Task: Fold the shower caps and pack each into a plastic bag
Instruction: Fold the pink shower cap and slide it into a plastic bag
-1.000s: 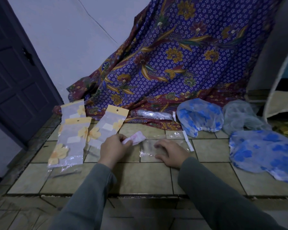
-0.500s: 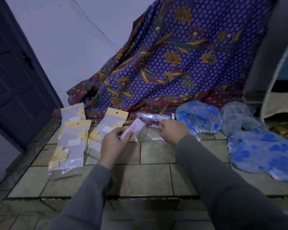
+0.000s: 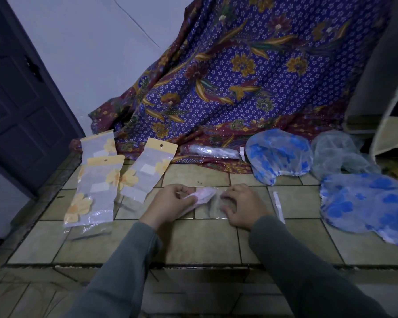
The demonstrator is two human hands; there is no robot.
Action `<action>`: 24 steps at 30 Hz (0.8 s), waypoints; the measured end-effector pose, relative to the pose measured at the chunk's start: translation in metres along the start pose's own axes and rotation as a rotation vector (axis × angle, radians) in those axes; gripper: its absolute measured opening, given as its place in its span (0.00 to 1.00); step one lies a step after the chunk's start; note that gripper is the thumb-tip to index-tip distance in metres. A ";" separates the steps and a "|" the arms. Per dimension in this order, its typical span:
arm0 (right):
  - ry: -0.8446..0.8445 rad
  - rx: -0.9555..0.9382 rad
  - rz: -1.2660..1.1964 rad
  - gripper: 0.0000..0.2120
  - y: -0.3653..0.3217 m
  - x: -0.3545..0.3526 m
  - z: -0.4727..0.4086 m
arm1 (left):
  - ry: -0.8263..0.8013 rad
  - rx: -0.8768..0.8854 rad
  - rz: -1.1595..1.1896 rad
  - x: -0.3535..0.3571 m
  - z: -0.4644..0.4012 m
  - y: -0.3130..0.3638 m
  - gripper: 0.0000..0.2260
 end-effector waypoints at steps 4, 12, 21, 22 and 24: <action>-0.024 0.079 -0.078 0.12 0.008 0.007 -0.005 | -0.113 -0.022 0.071 0.013 -0.003 0.001 0.03; 0.234 0.093 -0.302 0.06 0.009 -0.016 0.006 | -0.056 0.129 -0.313 0.006 -0.005 0.027 0.07; 0.042 0.037 -0.429 0.12 -0.001 0.001 0.004 | -0.180 0.122 -0.044 0.038 -0.013 0.023 0.08; 0.040 0.064 -0.430 0.12 0.002 0.003 0.004 | -0.158 0.114 -0.022 0.037 -0.013 0.021 0.09; 0.047 0.121 -0.435 0.12 0.007 0.005 0.003 | -0.089 0.098 -0.040 0.026 -0.012 0.015 0.11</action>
Point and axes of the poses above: each hand's wrist, its own z-axis away from the middle knuckle, its own x-axis out of the palm, y = z × x, the point moved 8 cm from there along -z, towards the middle knuckle, and after that the axes turned 13 degrees about z, right-handed, at the moved point
